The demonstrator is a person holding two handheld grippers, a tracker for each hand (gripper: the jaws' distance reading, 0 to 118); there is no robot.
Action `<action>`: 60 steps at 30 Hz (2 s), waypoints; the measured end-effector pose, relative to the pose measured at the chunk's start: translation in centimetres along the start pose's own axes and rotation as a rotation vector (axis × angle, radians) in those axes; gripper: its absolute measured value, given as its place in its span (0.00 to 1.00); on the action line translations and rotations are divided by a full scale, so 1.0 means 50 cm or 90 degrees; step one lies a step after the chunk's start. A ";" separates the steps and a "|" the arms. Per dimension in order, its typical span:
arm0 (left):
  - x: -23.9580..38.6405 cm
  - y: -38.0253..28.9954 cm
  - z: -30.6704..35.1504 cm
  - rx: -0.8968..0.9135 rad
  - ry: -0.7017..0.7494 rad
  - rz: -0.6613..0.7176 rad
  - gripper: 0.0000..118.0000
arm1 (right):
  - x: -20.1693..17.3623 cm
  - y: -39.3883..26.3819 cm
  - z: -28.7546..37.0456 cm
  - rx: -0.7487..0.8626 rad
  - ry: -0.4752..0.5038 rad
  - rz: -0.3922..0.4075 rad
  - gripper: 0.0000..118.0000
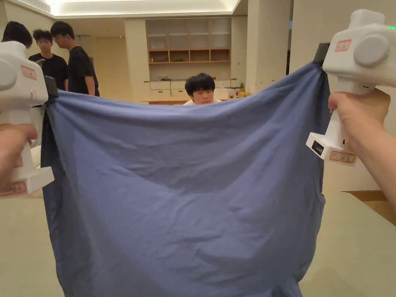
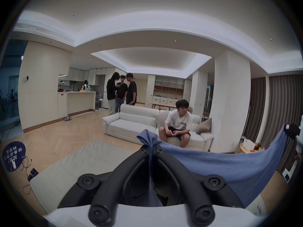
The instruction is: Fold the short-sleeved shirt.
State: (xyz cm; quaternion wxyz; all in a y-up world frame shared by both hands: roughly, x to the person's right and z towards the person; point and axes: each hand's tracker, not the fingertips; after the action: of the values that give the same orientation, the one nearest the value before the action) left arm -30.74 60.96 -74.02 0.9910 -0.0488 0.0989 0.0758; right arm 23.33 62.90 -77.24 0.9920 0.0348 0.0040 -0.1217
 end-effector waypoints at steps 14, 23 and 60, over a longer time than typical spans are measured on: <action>0.125 -0.013 -0.243 -0.026 -0.017 -0.028 0.01 | 0.009 -0.020 -0.209 -0.017 -0.055 0.085 0.02; 0.060 -0.195 -0.268 -0.112 -0.042 -0.028 0.01 | 0.076 -0.156 -0.184 -0.085 -0.047 0.148 0.02; -0.253 -1.037 0.445 -0.647 -0.015 -0.031 0.54 | 0.367 -0.929 0.686 -0.696 0.023 0.140 0.14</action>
State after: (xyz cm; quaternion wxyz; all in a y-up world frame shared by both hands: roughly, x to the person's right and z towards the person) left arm -30.51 10.64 -45.51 0.8447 -0.5260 0.0371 0.0917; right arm 29.89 11.10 -46.48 0.8723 -0.4824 0.0799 0.0029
